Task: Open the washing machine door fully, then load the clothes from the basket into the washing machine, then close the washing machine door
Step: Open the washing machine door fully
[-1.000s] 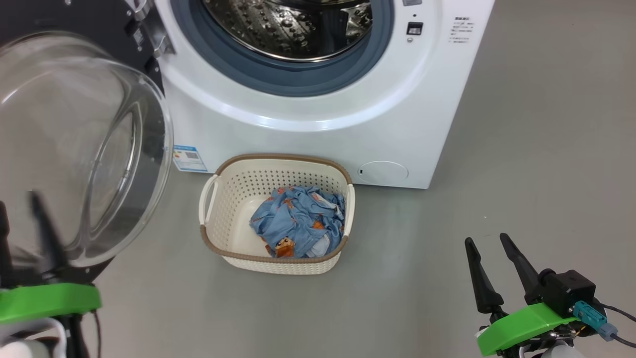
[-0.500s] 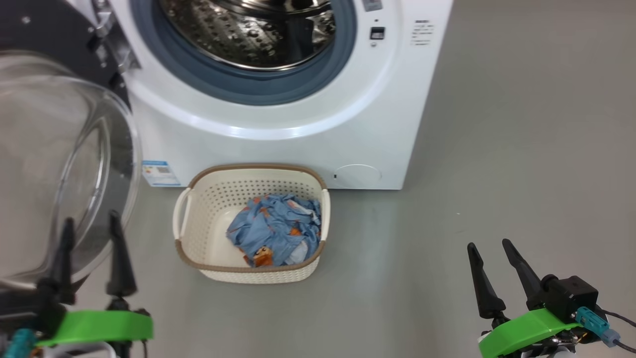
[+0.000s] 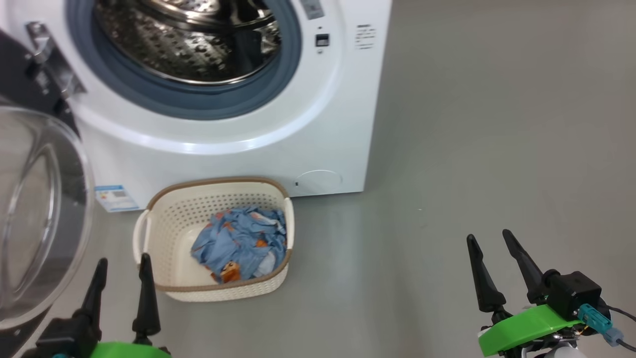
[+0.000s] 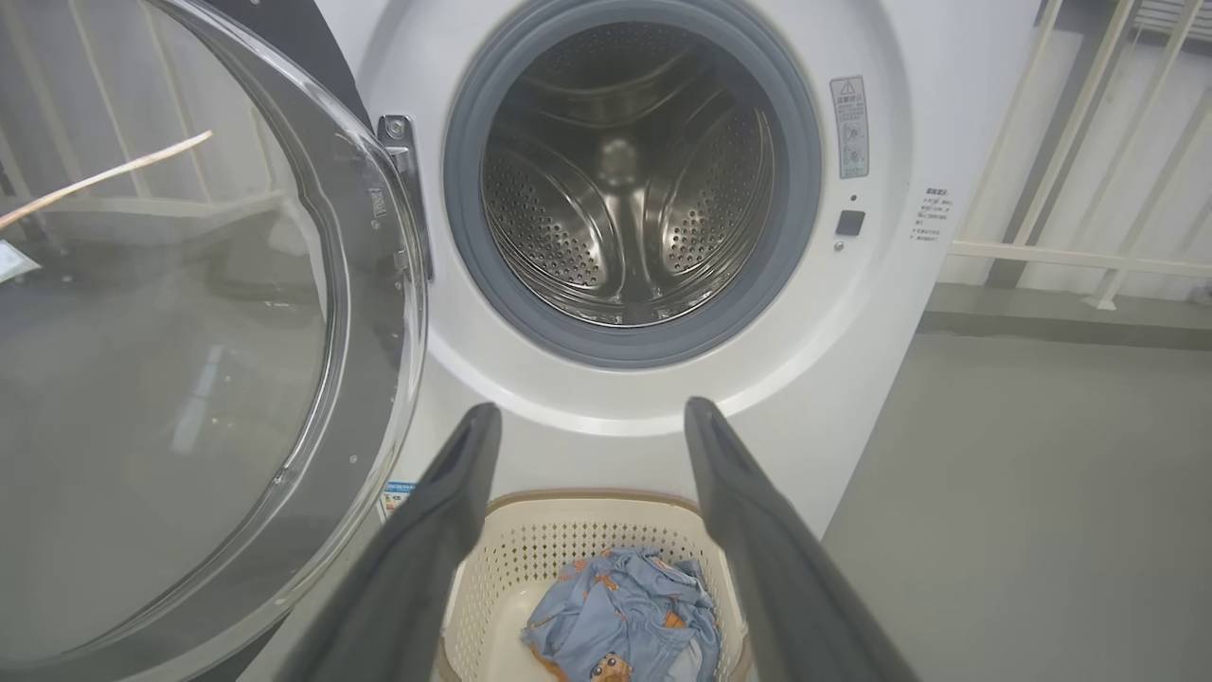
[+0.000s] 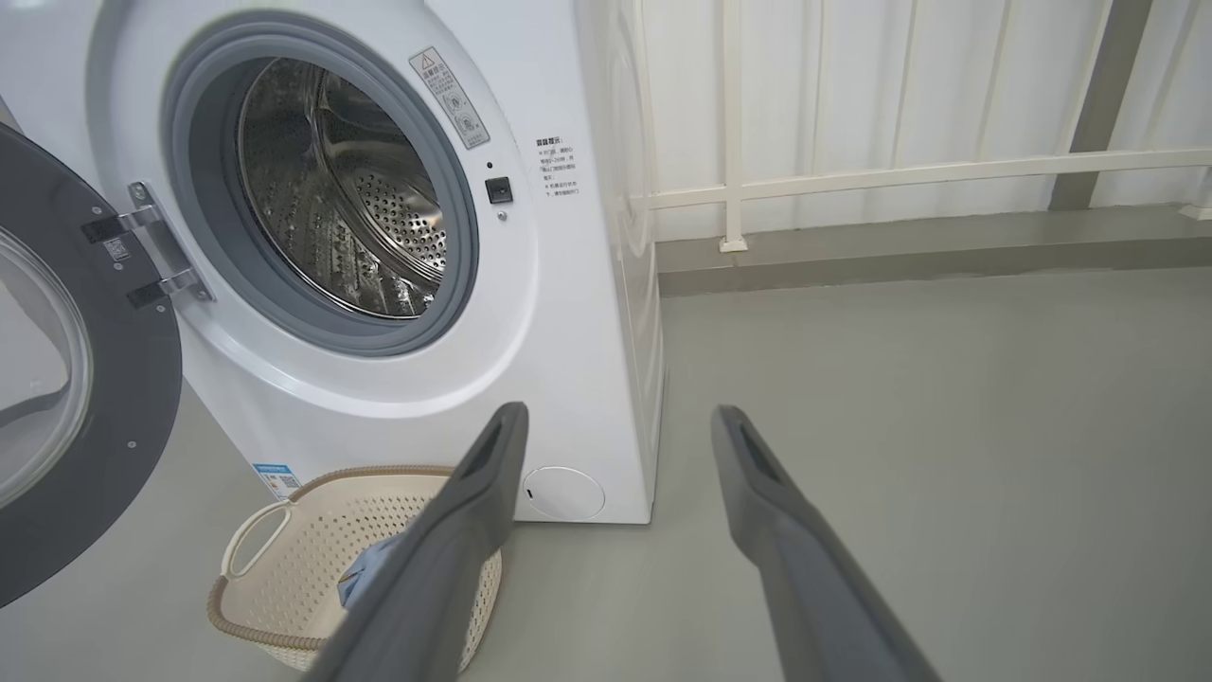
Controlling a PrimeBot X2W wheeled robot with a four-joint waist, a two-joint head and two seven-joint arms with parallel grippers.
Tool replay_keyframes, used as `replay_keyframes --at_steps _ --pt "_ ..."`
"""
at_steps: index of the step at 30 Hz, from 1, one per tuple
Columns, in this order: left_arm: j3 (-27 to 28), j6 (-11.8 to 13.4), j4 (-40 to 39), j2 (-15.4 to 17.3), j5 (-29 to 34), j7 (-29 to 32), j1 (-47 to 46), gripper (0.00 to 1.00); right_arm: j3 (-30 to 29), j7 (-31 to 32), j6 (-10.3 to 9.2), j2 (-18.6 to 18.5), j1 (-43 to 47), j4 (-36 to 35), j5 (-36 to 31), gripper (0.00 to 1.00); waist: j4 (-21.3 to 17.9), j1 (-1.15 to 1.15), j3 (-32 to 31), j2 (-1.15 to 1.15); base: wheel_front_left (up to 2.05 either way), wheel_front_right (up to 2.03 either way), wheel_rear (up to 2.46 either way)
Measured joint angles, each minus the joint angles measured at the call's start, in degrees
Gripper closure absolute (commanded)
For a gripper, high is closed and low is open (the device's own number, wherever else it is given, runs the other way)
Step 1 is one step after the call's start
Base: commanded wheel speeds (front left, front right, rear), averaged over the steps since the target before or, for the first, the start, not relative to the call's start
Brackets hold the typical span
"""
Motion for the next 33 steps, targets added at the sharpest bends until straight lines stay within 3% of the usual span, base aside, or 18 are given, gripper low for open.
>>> replay_keyframes --at_steps 8,12,33 --pt "-0.3 1.09 0.52 0.01 0.36 0.0 1.92 0.0 -0.04 0.0 0.0 0.07 1.68 -1.7 -0.7 0.0 -2.66 0.0 -0.71 0.0 0.0 0.0 0.0" --pt "-0.18 2.77 0.53 0.02 0.34 0.0 2.3 0.0 -0.37 0.0 0.0 0.2 2.15 -2.64 -1.14 0.0 -2.83 0.0 -0.77 0.0 0.0 0.0 0.0" --pt "-0.48 2.92 1.21 0.18 -0.1 0.0 3.16 0.0 -1.98 0.0 0.0 0.56 2.5 -4.05 -3.05 0.0 -0.93 0.0 -1.43 0.0 0.0 0.0 0.0"
